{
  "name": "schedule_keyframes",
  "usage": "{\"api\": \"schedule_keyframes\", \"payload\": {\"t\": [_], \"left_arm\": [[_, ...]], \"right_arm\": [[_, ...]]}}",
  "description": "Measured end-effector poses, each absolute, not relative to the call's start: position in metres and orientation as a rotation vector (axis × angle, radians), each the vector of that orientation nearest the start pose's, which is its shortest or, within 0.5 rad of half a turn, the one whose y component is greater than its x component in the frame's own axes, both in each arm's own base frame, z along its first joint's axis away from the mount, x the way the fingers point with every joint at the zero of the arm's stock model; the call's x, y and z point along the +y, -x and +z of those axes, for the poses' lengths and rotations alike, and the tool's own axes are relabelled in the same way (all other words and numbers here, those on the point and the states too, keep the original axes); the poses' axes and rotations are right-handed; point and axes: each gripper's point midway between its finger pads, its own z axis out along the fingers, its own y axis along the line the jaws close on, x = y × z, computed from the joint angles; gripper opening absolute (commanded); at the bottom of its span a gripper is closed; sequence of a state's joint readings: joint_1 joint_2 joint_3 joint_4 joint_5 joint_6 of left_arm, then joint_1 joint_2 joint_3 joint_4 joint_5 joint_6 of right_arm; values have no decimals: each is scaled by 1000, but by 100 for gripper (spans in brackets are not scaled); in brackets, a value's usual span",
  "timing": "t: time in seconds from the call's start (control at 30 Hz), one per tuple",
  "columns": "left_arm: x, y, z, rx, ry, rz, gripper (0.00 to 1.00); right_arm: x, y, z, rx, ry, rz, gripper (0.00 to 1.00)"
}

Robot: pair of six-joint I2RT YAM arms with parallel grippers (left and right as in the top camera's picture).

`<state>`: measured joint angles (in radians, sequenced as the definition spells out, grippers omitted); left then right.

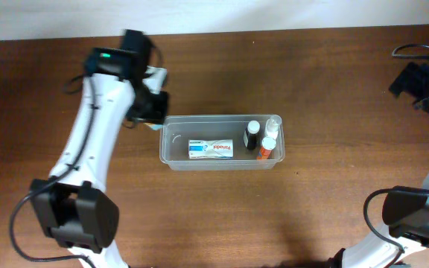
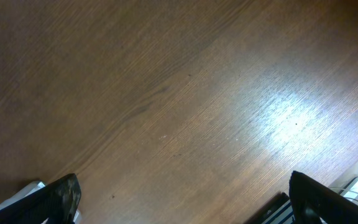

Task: Pack container
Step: 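Carry the jar right and lower it into the container's left end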

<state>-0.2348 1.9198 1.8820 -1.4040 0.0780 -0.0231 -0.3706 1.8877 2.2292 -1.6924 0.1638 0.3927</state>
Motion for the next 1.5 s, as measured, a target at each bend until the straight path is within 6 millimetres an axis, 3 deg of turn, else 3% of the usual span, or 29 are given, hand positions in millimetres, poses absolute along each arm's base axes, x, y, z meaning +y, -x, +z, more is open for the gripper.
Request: {"api": "schedule_keyframes", "payload": {"t": [0.13, 0.23, 0.5, 0.77, 1.1, 1.5], "left_arm": [[-142, -361, 168, 2994, -482, -145, 37], [-152, -357, 164, 2993, -468, -89, 37], [-147, -356, 120, 3019, -221, 79, 37], [-151, -353, 78, 3004, -163, 101, 37], [-146, -360, 61, 2958, -109, 136, 37], [-141, -365, 61, 2929, -75, 179, 36]], "right_arm": [[-159, -331, 265, 2692, -1109, -236, 98], [-159, -331, 265, 2692, -1109, -236, 98], [-159, -331, 265, 2692, -1109, -235, 98], [-159, -331, 265, 2692, -1109, -236, 98], [-159, -331, 265, 2692, -1108, -236, 98], [-159, -331, 265, 2692, -1109, -236, 98]]}}
